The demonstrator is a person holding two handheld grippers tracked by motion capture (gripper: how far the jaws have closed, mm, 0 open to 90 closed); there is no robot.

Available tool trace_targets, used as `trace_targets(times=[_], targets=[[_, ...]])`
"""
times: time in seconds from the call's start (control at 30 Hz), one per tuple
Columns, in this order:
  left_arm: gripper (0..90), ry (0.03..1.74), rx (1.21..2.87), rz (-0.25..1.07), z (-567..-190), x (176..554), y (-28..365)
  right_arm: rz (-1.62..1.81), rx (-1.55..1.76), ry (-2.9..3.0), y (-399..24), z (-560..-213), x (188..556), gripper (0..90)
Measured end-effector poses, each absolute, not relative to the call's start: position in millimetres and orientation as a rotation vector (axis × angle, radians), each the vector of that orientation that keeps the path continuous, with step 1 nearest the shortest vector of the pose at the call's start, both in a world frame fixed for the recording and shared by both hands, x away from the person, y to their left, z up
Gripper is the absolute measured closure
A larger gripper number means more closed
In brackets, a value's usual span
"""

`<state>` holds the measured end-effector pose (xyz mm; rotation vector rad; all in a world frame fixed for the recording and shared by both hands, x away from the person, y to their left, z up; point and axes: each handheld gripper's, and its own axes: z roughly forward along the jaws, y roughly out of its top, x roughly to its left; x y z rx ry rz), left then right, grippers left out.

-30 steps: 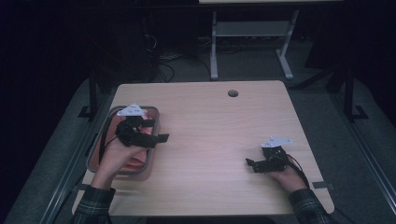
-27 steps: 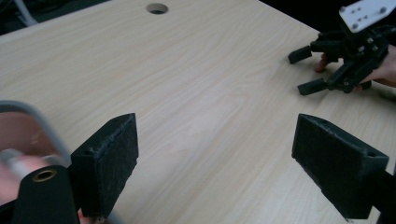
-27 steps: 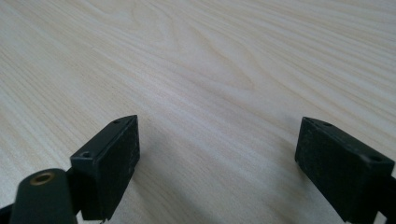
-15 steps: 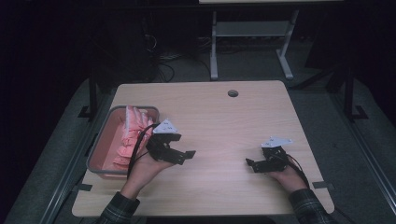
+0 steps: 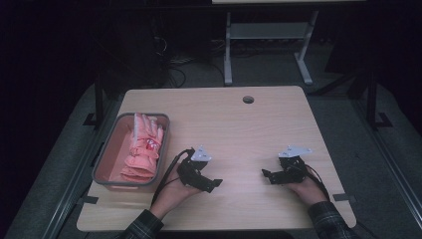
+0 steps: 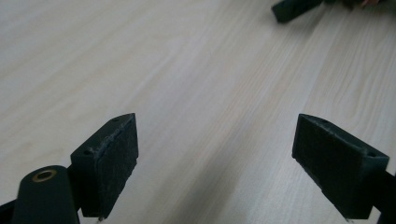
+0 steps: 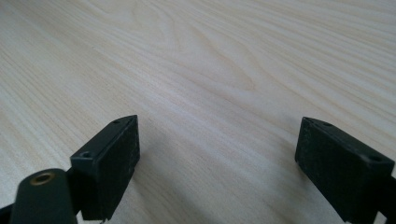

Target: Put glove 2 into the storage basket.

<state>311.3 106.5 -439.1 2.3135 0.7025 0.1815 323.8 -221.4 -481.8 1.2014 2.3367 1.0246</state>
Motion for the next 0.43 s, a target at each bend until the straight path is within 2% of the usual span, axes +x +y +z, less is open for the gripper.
trace_targets(times=[0.2,0.43], targets=[[13.7,0.706,2.376,0.172,-456.1,311.1,98.5,1.025,1.2,2.337,-221.4,-481.8,323.8,13.3],[13.6,0.71,2.397,0.193,-458.8,312.0,98.5,1.029,1.198,2.338,-221.0,-481.8,323.8,13.3]])
